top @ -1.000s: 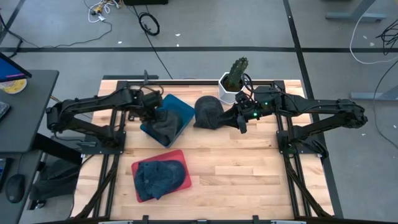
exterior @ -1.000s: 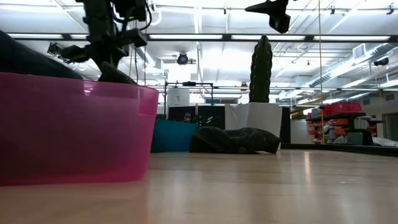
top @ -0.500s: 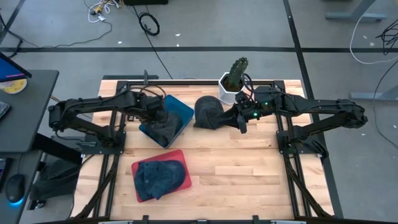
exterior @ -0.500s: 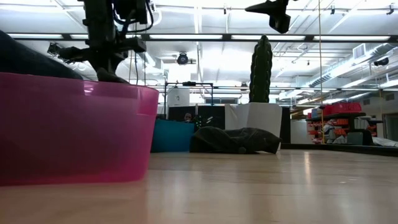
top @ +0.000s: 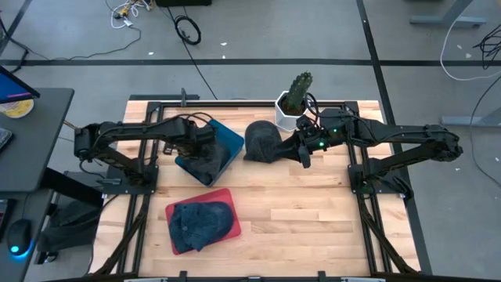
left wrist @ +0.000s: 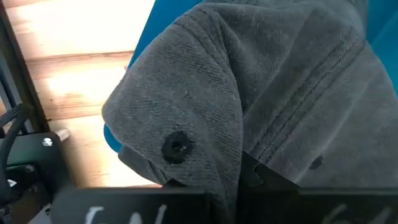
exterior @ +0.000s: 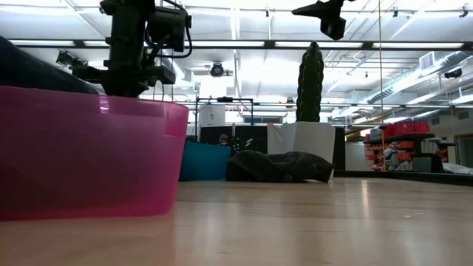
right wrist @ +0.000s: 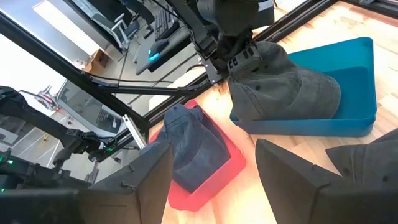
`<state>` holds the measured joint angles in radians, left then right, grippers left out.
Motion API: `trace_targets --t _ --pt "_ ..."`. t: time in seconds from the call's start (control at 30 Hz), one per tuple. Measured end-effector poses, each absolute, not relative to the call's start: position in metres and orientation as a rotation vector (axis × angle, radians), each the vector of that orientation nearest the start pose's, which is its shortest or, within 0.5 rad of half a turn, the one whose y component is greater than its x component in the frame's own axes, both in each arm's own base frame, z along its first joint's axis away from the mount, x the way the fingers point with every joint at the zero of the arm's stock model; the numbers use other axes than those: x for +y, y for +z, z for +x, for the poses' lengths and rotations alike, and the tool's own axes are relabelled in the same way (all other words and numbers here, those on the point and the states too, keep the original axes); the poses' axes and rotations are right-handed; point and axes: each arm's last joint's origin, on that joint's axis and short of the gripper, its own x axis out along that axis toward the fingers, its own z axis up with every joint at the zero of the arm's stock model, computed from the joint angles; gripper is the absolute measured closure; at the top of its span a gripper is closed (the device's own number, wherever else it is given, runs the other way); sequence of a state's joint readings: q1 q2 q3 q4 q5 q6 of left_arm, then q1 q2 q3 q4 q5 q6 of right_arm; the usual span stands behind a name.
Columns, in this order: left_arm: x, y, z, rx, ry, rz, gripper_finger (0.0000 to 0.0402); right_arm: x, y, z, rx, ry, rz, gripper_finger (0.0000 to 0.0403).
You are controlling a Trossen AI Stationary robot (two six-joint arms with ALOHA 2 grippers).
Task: Pick & Place hat
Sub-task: Put the right black cap into the blue bin, then put the black cap into the blue bin
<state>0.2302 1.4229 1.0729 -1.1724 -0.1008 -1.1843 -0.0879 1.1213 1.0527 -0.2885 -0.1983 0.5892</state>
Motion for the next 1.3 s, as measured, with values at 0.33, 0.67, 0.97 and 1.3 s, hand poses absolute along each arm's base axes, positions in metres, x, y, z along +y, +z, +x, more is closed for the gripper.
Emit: trace_targets --t 0.33,0.67,0.97,1.3 --pt "0.059 0.239 0.226 1.214 1.176 -0.963 0.0321 -0.016 0.350 0.243 0.382 0.000 0.635 0.0172" --pt "0.056 0.244 0.228 1.295 1.013 -1.024 0.0146 -0.016 0.350 0.243 0.383 -0.001 0.638 0.0172" --pt "0.056 0.292 0.229 1.301 0.981 -0.960 0.0067 -0.016 0.350 0.243 0.389 -0.003 0.639 0.0172" --pt "0.057 0.392 0.213 0.889 1.075 -0.844 0.0065 -0.018 0.346 0.241 0.426 -0.024 0.637 0.0172"
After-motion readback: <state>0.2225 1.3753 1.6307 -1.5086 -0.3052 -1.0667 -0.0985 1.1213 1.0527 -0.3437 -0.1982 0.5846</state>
